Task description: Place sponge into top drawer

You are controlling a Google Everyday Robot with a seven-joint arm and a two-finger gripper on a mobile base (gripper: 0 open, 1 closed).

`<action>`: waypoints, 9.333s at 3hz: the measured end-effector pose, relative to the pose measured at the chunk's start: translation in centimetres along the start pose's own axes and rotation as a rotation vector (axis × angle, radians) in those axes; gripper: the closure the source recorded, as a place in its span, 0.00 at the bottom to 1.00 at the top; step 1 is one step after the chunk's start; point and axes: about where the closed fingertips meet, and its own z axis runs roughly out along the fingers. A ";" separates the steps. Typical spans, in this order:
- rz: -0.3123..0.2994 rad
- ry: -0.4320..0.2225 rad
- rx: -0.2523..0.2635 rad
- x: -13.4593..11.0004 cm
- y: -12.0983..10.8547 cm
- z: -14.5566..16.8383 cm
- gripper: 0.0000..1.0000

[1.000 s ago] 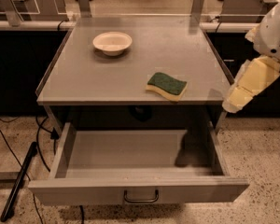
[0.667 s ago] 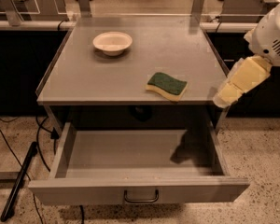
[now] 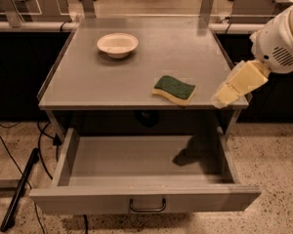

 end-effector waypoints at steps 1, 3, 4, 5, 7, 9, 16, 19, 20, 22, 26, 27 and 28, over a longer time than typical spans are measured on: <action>0.010 -0.011 -0.002 0.1 0.1 0.7 0.00; 0.002 -0.088 -0.063 -2.7 1.4 5.5 0.00; -0.003 -0.105 -0.079 -4.0 1.6 7.5 0.00; -0.006 -0.106 -0.088 -5.2 1.7 9.7 0.00; 0.020 -0.069 -0.114 -6.1 1.1 14.4 0.00; 0.066 -0.050 -0.146 -5.3 0.4 16.5 0.00; 0.109 -0.001 -0.154 -3.3 0.1 21.3 0.43; 0.107 0.013 -0.176 -5.0 -0.5 17.5 1.00; 0.106 0.013 -0.176 -5.0 -0.5 17.5 1.00; -0.042 -0.105 -0.260 -4.6 3.0 12.0 1.00; -0.207 -0.113 -0.313 -0.9 7.8 11.6 1.00; -0.218 -0.096 -0.319 1.1 9.3 13.4 1.00; -0.217 -0.089 -0.340 2.7 10.8 14.8 1.00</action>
Offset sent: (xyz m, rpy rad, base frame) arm 0.0287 0.0367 -0.0404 0.1037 0.0088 0.0343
